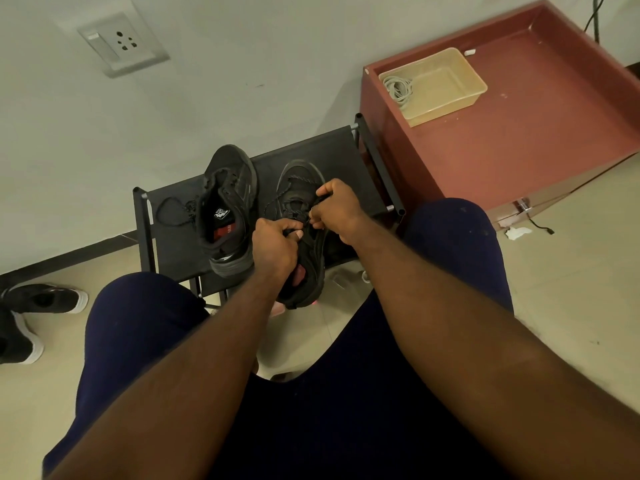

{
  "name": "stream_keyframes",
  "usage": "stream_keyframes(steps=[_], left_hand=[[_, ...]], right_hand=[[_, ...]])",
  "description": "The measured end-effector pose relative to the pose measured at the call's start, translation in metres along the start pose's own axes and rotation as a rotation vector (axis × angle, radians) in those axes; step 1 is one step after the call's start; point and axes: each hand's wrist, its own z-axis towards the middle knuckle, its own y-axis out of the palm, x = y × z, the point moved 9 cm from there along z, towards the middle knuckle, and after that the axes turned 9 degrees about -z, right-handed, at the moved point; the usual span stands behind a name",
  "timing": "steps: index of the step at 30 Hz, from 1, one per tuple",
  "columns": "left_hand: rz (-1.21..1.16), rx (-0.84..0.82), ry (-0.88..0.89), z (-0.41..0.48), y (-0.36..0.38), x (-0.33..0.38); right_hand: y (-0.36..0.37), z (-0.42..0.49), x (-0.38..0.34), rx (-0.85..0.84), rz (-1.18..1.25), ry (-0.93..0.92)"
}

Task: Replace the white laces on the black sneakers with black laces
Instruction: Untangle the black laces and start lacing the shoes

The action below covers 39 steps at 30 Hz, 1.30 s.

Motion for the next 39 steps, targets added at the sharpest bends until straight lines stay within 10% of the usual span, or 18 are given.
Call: stream_keyframes(steps=[39], left_hand=[[0.150,0.047,-0.010,-0.013,-0.011,0.028]], right_hand=[[0.003,-0.001,0.004,0.082,-0.074,0.036]])
